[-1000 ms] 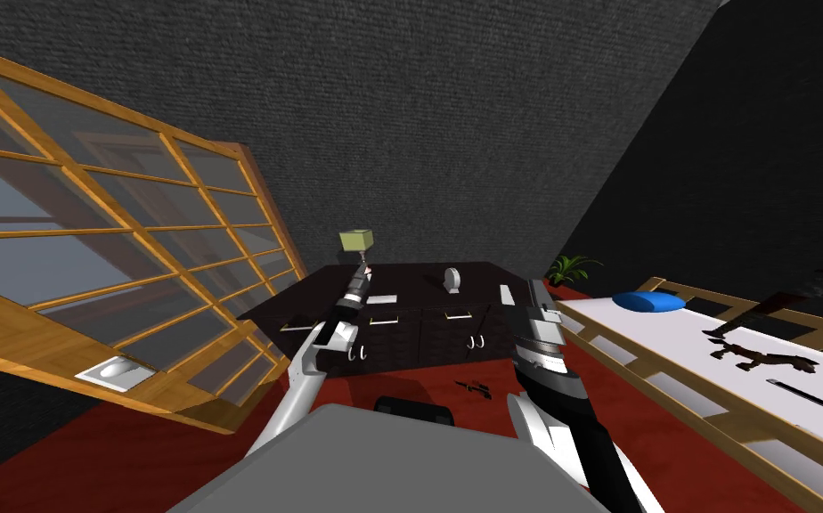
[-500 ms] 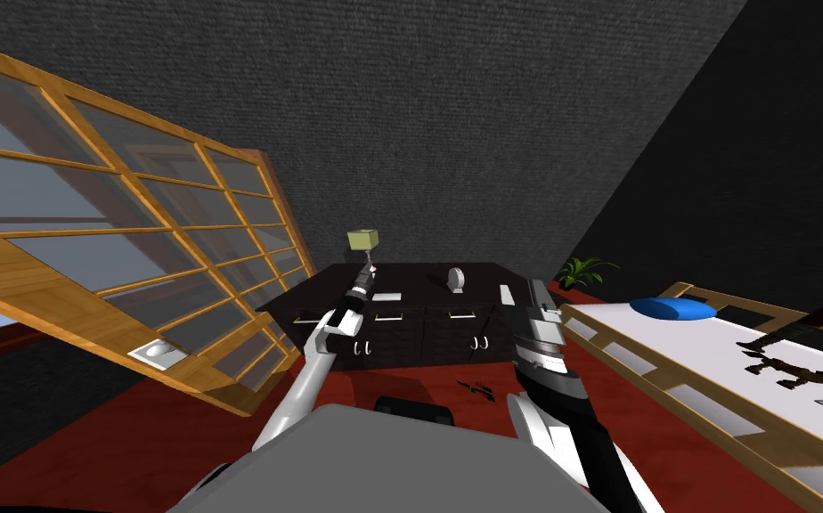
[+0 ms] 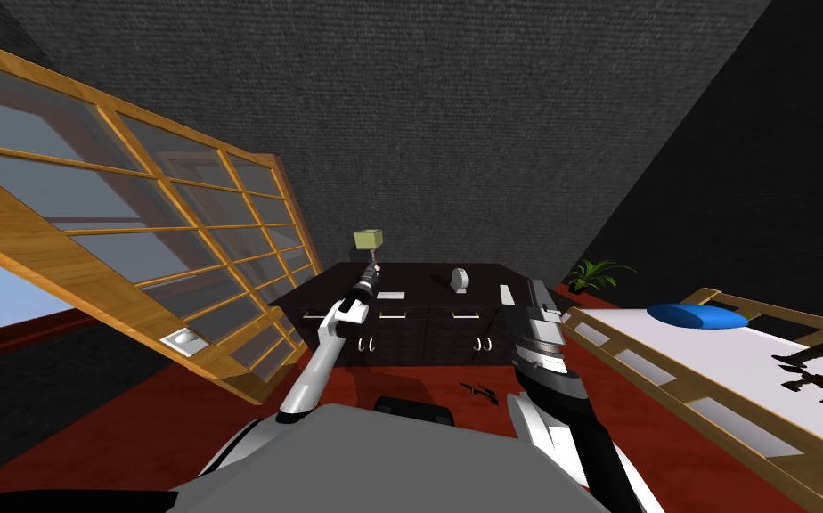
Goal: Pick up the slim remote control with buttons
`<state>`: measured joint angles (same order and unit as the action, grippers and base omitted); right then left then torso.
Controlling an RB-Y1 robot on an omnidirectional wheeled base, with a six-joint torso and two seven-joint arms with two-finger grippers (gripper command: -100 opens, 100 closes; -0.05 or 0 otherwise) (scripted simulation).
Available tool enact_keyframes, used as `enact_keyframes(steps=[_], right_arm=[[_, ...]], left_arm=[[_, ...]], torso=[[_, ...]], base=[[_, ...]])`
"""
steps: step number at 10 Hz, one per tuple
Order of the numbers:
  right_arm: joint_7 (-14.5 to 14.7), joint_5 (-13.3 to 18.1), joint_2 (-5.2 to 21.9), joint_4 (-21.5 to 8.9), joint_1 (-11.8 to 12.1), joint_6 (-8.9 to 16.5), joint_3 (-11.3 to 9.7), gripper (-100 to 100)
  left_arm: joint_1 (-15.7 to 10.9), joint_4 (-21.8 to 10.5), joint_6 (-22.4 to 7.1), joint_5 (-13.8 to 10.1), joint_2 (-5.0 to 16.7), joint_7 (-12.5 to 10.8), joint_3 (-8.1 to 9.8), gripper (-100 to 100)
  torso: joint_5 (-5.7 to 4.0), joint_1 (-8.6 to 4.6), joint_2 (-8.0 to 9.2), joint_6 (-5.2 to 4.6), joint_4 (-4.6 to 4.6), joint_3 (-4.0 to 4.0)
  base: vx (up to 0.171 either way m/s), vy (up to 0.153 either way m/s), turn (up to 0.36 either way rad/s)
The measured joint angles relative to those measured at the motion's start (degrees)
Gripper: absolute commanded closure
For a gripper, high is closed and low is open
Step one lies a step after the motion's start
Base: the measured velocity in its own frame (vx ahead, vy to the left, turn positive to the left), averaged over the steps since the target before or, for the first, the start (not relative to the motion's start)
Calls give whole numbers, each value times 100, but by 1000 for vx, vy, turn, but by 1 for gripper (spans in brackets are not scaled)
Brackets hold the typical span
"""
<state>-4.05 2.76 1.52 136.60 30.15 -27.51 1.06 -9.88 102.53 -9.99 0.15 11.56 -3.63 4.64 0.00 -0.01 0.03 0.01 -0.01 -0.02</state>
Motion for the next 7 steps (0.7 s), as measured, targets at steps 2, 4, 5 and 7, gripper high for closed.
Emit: enact_keyframes(steps=[2,4,5,7], right_arm=[[0,0,0,0,0,0,0,0],[0,0,0,0,0,0,0,0],[0,0,0,0,0,0,0,0],[0,0,0,0,0,0,0,0]], left_arm=[[-300,-294,-284,37,-20,-45,28,-100],[-551,-479,-556,19,30,-86,50,-100],[-706,-605,-726,11,55,-116,69,-100],[-1023,-894,-1065,51,28,-151,106,-100]], torso=[[1,2,3,0,-1,-2],[0,0,0,-1,0,0],[0,2,0,1,0,0],[0,1,1,0,0,-1]], base=[[-25,12,80],[-11,10,48],[-15,8,57],[-19,11,65]])
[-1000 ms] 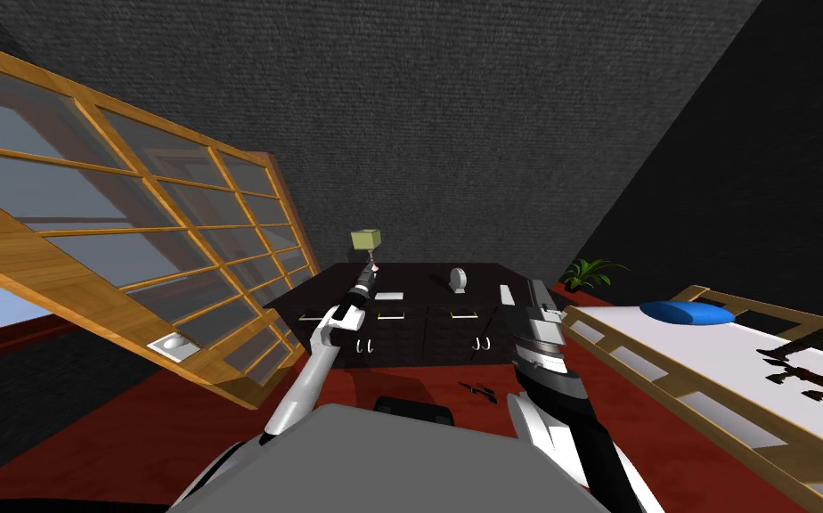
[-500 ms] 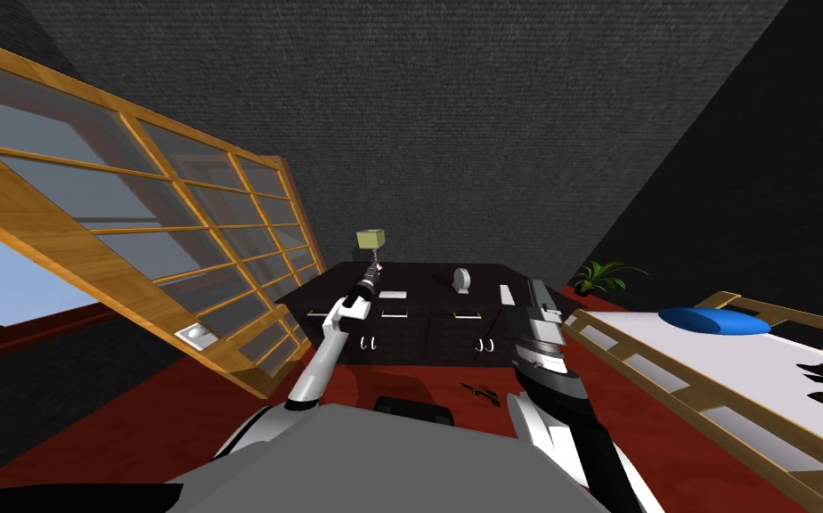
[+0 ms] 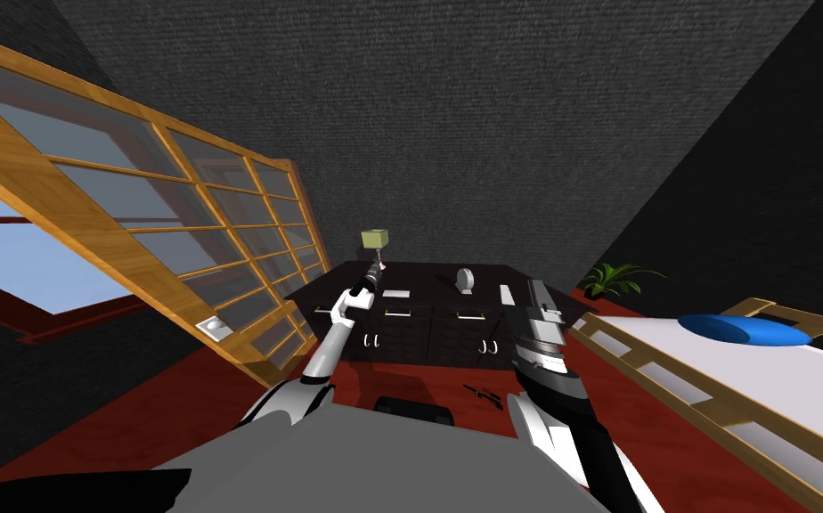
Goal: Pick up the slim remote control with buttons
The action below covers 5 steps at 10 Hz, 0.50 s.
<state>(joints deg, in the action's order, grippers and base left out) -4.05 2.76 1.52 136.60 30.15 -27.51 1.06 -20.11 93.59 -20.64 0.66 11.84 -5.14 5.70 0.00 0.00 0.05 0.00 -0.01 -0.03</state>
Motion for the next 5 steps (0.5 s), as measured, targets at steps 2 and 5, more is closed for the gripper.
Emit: enact_keyframes(steps=[2,5], right_arm=[[0,0,0,0,0,0,0,0],[0,0,0,0,0,0,0,0]], left_arm=[[-325,-355,-307,-21,42,-40,33,-100],[-747,-767,-744,-2,31,-68,71,-100]], torso=[[0,0,-1,1,0,1],[-1,-4,-5,0,1,3]], base=[[-13,8,72],[-3,2,44]])
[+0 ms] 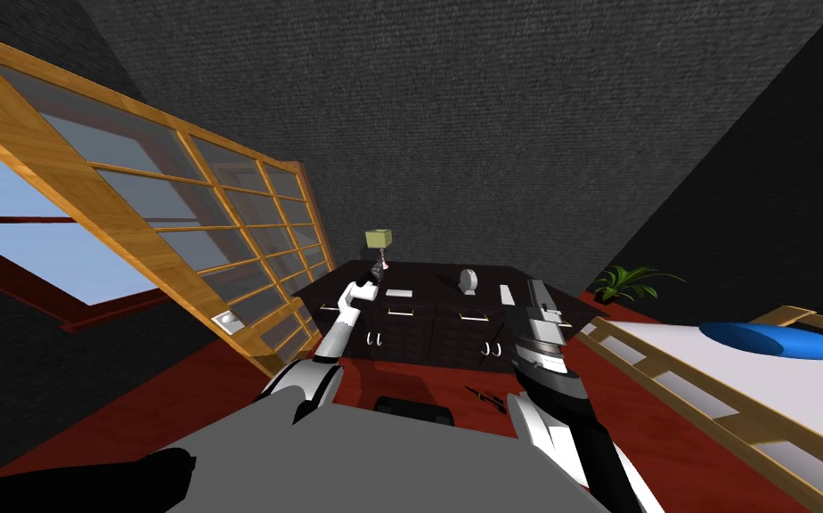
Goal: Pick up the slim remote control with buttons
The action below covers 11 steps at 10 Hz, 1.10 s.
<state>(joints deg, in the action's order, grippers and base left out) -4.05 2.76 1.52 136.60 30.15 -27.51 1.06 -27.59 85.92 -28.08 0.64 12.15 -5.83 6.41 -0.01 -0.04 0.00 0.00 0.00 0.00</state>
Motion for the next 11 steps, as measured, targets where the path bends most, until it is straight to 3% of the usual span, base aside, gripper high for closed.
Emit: enact_keyframes(steps=[11], right_arm=[[0,0,0,0,0,0,0,0]], left_arm=[[-1335,-1432,-1711,-7,-13,0,145,-100]], torso=[[0,-3,-4,-1,2,3]], base=[[4,0,55]])
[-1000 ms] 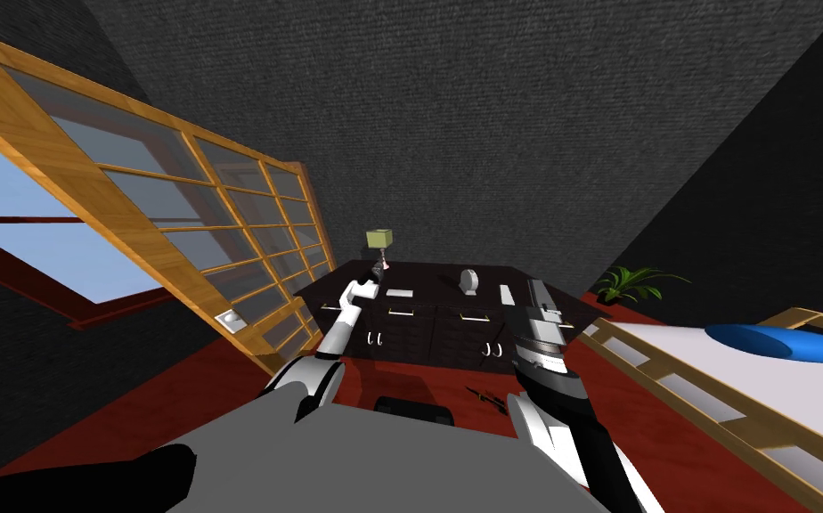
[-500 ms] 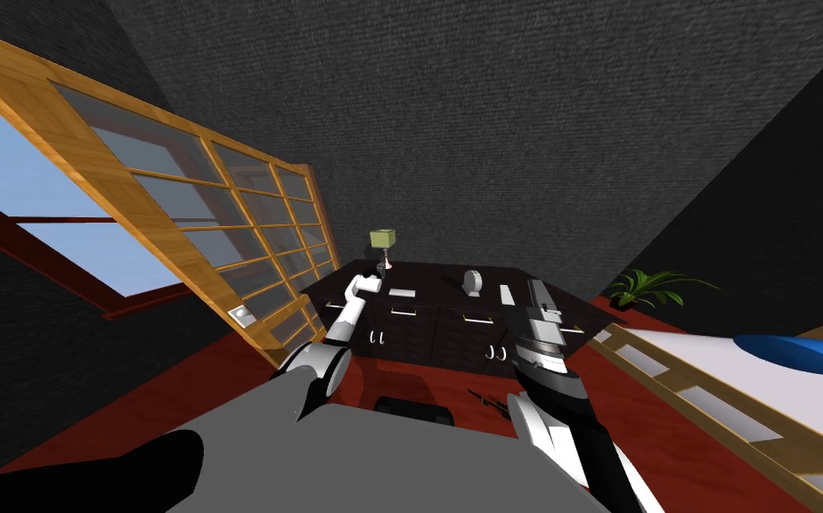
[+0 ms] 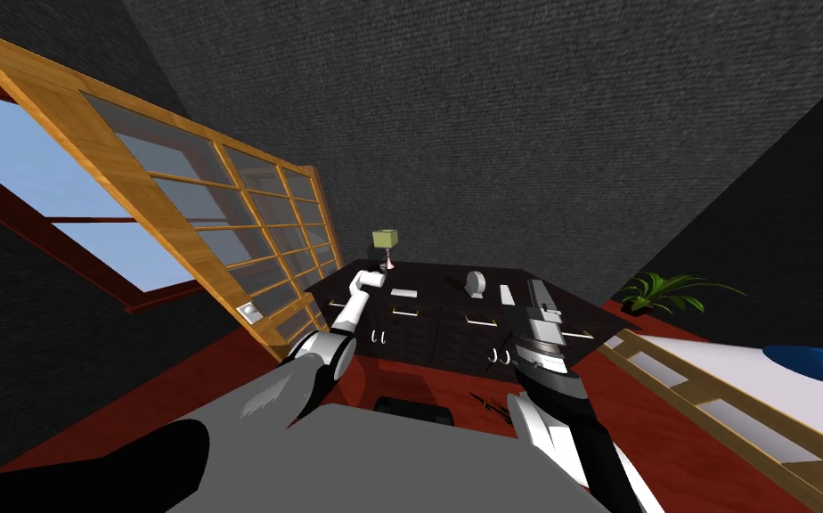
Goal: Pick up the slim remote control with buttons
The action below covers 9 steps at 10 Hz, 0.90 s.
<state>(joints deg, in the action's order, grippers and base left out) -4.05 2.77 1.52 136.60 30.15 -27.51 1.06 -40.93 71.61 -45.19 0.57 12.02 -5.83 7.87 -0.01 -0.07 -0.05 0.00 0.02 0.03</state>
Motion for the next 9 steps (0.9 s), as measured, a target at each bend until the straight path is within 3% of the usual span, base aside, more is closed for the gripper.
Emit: enact_keyframes(steps=[2,7,9], right_arm=[[0,0,0,0,0,0,0,0],[0,0,0,0,0,0,0,0],[0,0,0,0,0,0,0,0]], left_arm=[[-317,-401,-311,-6,-5,21,37,-100],[-751,-1009,-956,-39,-26,88,91,-100],[-803,-1027,-1268,-38,-47,108,100,-100]], torso=[[0,-1,-3,-1,1,2],[-1,-2,-3,0,0,1],[0,-1,0,0,0,0]], base=[[11,-6,11],[18,-8,40],[18,-8,26]])
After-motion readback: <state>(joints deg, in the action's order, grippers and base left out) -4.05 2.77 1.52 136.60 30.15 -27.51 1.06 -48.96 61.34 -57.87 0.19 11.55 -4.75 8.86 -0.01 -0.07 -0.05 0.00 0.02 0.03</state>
